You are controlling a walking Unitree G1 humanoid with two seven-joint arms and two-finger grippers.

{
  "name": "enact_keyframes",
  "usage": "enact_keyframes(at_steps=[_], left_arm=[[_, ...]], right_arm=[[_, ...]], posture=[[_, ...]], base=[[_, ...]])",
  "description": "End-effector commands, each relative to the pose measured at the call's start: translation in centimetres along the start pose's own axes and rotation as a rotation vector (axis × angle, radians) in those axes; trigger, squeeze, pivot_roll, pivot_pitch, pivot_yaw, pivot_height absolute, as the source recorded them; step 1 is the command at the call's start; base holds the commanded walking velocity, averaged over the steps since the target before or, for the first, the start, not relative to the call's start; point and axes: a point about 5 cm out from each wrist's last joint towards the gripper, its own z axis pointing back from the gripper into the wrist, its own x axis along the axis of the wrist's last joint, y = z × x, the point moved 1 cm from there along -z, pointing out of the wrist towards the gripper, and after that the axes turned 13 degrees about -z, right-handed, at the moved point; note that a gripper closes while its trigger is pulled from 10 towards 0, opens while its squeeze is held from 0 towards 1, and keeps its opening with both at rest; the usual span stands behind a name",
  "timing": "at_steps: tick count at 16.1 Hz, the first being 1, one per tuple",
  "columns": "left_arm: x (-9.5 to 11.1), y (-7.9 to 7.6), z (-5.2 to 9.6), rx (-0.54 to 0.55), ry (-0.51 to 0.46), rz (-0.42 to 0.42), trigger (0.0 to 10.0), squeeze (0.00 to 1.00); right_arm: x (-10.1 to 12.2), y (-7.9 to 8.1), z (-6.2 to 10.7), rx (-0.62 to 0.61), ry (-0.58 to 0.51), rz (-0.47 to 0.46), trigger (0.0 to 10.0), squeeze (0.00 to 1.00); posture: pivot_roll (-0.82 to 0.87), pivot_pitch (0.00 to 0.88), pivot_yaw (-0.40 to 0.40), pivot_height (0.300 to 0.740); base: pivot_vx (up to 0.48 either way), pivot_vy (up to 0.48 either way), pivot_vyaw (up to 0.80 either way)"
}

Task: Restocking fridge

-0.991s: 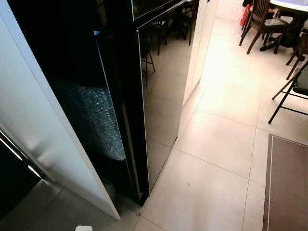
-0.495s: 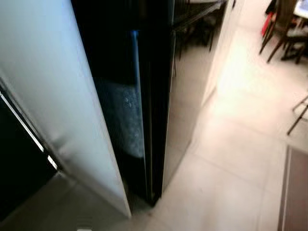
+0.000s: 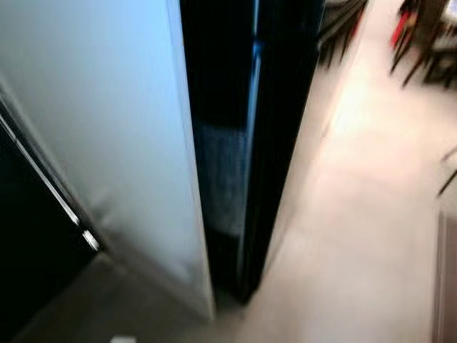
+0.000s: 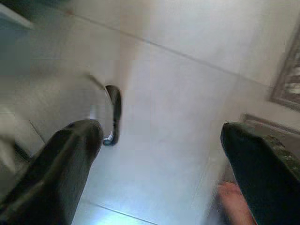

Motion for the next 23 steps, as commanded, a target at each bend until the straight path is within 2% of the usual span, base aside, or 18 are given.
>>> enact_keyframes(at_steps=[1, 8, 11, 17, 19, 20, 21, 23], left_arm=[[-0.1, 0.3, 0.0, 0.006, 0.004, -0.014, 10.0, 0.0], [-0.2, 0.3, 0.0, 0.0, 0.003, -0.023, 10.0, 0.0], [-0.2, 0.4, 0.1, 0.003, 0.003, -0.03, 10.0, 0.0], [-0.3, 1.0, 0.1, 0.014, 0.007, -0.026, 10.0, 0.0], [-0.3, 1.1, 0.1, 0.016, 0.01, -0.029, 10.0, 0.0], [-0.3, 1.1, 0.1, 0.017, 0.009, -0.028, 10.0, 0.0], [-0.3, 1.2, 0.1, 0.019, 0.009, -0.03, 10.0, 0.0], [-0.2, 1.5, 0.1, 0.023, 0.01, -0.036, 10.0, 0.0]], right_arm=[[-1.0, 0.1, 0.2, 0.003, 0.026, -0.014, 10.0, 0.0], [-1.0, 0.1, 0.2, -0.004, 0.022, -0.021, 10.0, 0.0], [-0.9, 0.0, 0.2, -0.01, -0.003, -0.036, 10.0, 0.0], [0.4, -0.2, 0.6, -0.05, -0.184, -0.112, 10.0, 0.0], [0.7, -0.3, 0.8, -0.076, -0.248, -0.165, 10.0, 0.0], [10.7, 3.6, -0.6, 0.034, -0.491, -0.143, 10.0, 0.0], [18.2, 6.2, 0.3, 0.087, -0.695, -0.036, 10.0, 0.0], [20.6, 7.9, 1.5, 0.175, -0.816, -0.001, 10.0, 0.0]], posture=[[-0.01, 0.0, 0.036, 0.74], [-0.01, 0.0, 0.04, 0.74], [-0.01, 0.0, 0.039, 0.74], [-0.03, 0.0, 0.04, 0.74], [-0.02, 0.0, 0.041, 0.74], [-0.02, 0.0, 0.044, 0.74], [-0.02, 0.0, 0.046, 0.74], [-0.03, 0.0, 0.044, 0.74]], base=[[0.0, 0.315, 0.0], [0.0, 0.304, 0.0], [0.0, 0.0, 0.0], [0.0, 0.0, 0.0], [0.0, 0.0, 0.0], [0.0, 0.0, 0.0], [0.0, 0.0, 0.0], [0.0, 0.0, 0.0]])
